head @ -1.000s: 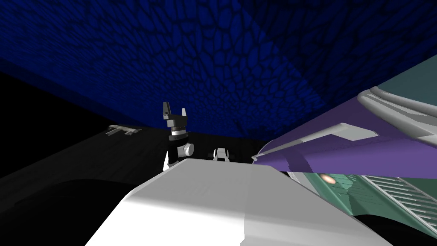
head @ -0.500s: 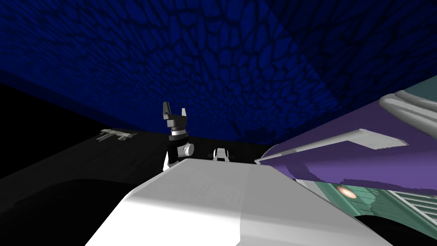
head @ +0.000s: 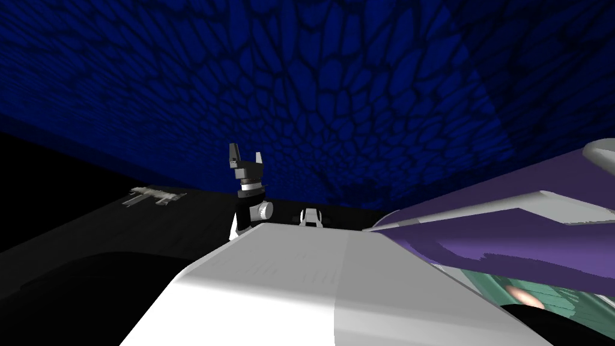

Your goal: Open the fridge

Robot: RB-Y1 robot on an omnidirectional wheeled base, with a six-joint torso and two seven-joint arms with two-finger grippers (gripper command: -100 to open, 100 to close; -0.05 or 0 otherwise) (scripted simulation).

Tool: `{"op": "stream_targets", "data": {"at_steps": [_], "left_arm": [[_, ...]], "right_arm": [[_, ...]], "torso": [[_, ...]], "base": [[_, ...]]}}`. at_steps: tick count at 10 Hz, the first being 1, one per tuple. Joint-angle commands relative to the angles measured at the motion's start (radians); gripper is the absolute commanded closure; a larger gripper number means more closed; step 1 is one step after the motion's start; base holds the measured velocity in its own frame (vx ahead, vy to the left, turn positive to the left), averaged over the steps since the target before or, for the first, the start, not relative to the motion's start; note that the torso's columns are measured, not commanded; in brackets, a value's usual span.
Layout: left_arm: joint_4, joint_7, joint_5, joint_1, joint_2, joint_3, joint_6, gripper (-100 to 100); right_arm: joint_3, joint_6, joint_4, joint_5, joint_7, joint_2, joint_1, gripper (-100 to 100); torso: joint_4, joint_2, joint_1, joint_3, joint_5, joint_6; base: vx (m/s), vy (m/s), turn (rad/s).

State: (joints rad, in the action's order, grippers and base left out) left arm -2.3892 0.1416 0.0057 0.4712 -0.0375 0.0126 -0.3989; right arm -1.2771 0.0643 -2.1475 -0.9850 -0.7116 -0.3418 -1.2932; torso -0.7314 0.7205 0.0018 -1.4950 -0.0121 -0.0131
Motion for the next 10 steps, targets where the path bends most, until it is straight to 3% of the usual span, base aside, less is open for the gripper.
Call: {"op": "stream_targets", "data": {"at_steps": [1,5,6,8,10], "left_arm": [[0.0,0.0,0.0,0.0,0.0,0.0,0.0,0],[0.0,0.0,0.0,0.0,0.0,0.0,0.0,0],[0.0,0.0,0.0,0.0,0.0,0.0,0.0,0],[0.0,0.0,0.0,0.0,0.0,0.0,0.0,0],[0.0,0.0,0.0,-0.001,0.0,0.0,0.0,0]], "right_arm": [[-0.016,-0.026,0.015,-0.003,-0.005,0.009,-0.005,100],[-0.023,-0.05,0.048,-0.003,-0.005,0.023,-0.028,100],[-0.032,-0.032,0.036,0.025,0.026,0.023,-0.075,-100],[-0.059,-0.022,0.036,0.05,0.053,0.014,-0.115,-100],[-0.077,-0.016,0.036,0.067,0.072,0.009,-0.141,-100]], "torso": [[0.0,0.001,0.0,0.0,0.0,0.0],[0.001,-0.001,-0.001,-0.002,-0.001,-0.002],[0.001,-0.001,0.002,-0.001,-0.001,0.0],[-0.007,0.021,-0.008,0.017,0.008,0.007],[-0.006,0.018,-0.006,0.013,0.003,0.008]], "base": [[0.256,0.109,0.0],[0.258,0.103,-0.006],[0.145,0.05,-0.087],[0.0,-0.031,-0.066],[-0.013,-0.025,-0.025]]}}
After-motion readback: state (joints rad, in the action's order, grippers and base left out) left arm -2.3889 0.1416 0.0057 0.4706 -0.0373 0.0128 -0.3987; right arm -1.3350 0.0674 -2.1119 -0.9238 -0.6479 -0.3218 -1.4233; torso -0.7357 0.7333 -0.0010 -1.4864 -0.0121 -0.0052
